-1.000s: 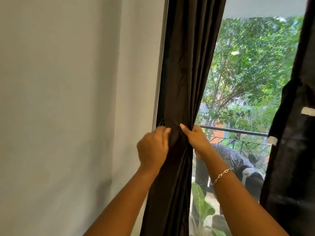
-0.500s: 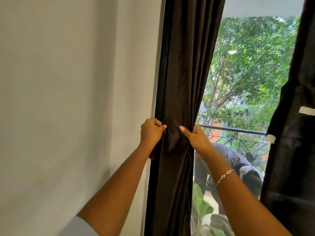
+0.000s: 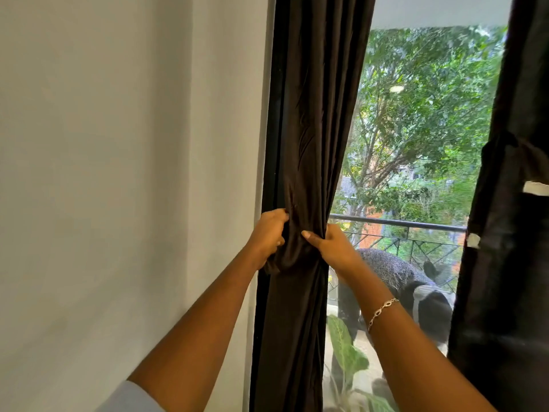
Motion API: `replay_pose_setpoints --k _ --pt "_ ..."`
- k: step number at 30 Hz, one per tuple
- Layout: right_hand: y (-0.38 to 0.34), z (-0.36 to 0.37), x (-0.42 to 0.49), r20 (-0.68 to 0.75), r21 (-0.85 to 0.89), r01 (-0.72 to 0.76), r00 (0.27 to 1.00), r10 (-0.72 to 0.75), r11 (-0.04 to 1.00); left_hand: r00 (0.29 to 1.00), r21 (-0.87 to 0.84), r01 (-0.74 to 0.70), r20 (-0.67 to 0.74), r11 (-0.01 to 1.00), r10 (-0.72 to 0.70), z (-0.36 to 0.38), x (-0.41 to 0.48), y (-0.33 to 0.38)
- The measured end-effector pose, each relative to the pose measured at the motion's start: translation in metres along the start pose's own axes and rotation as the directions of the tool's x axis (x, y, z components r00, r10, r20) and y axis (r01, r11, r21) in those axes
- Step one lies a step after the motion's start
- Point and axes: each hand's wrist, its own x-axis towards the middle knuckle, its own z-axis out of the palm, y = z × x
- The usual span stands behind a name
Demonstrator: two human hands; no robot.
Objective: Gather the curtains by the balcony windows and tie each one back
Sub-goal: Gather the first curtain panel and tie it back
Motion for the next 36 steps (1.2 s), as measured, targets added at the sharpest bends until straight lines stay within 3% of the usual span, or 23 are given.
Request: replay_pose_setpoints --k 3,6,8,11,16,18,20,21,24,26,31,32,34,36 --pt "-0.001 0.003 -0.004 -0.008 -0.126 0.049 0.999 -0.05 0.991 0.998 0.066 -0.016 0.055 0.998 0.012 0.006 -0.001 -0.001" --pt "0.001 0.01 -0.005 0.023 -0.417 0.104 0.994 -0.104 0.903 0.991 0.099 -0.105 0.094 0.99 0.096 0.012 -0.001 -0.001" --pt "0.002 0.013 -0.008 0.011 -0.549 0.122 0.99 -0.14 0.827 0.992 0.147 -0.122 0.059 0.982 0.114 0.016 0.003 -0.003" --pt "0.001 0.016 -0.015 0.025 -0.594 0.143 0.987 -0.159 0.792 0.986 0.145 -0.161 -0.024 0.976 0.166 0.019 0.004 -0.007" --pt "0.0 -0.004 -0.025 0.264 -0.36 0.107 0.965 -0.009 0.927 0.969 0.089 -0.215 -0.109 0.973 0.224 0.015 0.006 -0.015" --pt "0.0 -0.016 -0.026 0.068 -0.275 0.072 0.996 -0.056 0.959 0.969 0.082 -0.219 -0.094 0.972 0.226 0.011 0.008 -0.017" --pt "0.001 -0.025 -0.02 -0.246 -0.28 0.105 0.953 -0.177 0.954 0.973 0.059 -0.217 -0.064 0.974 0.221 0.006 0.01 -0.018" --pt "-0.001 -0.027 -0.017 -0.291 -0.345 0.124 0.928 -0.231 0.93 0.974 0.044 -0.219 -0.045 0.975 0.221 0.005 0.01 -0.018" --pt "-0.008 -0.023 -0.002 -0.03 -0.33 0.105 0.992 -0.121 0.938 0.977 0.016 -0.212 0.013 0.977 0.212 0.004 0.008 -0.016" --pt "-0.014 -0.018 0.004 0.131 -0.325 0.106 0.989 -0.066 0.94 0.979 0.016 -0.2 0.041 0.98 0.2 0.003 0.008 -0.016" --pt "-0.021 -0.024 0.005 0.091 -0.521 0.105 0.994 -0.068 0.847 0.982 0.127 -0.184 0.054 0.975 0.178 -0.008 0.01 -0.014" --pt "-0.022 -0.025 0.003 0.102 -0.488 0.078 0.994 -0.032 0.869 0.983 0.162 -0.182 0.066 0.97 0.174 -0.01 0.012 -0.013" --pt "-0.025 -0.022 -0.005 0.185 -0.186 -0.087 0.975 0.122 0.979 0.985 0.259 -0.17 0.068 0.951 0.158 -0.012 0.016 -0.011" --pt "-0.029 -0.016 -0.013 0.328 0.097 -0.284 0.914 0.239 0.954 0.986 0.405 -0.161 0.026 0.9 0.165 -0.01 0.017 -0.008"
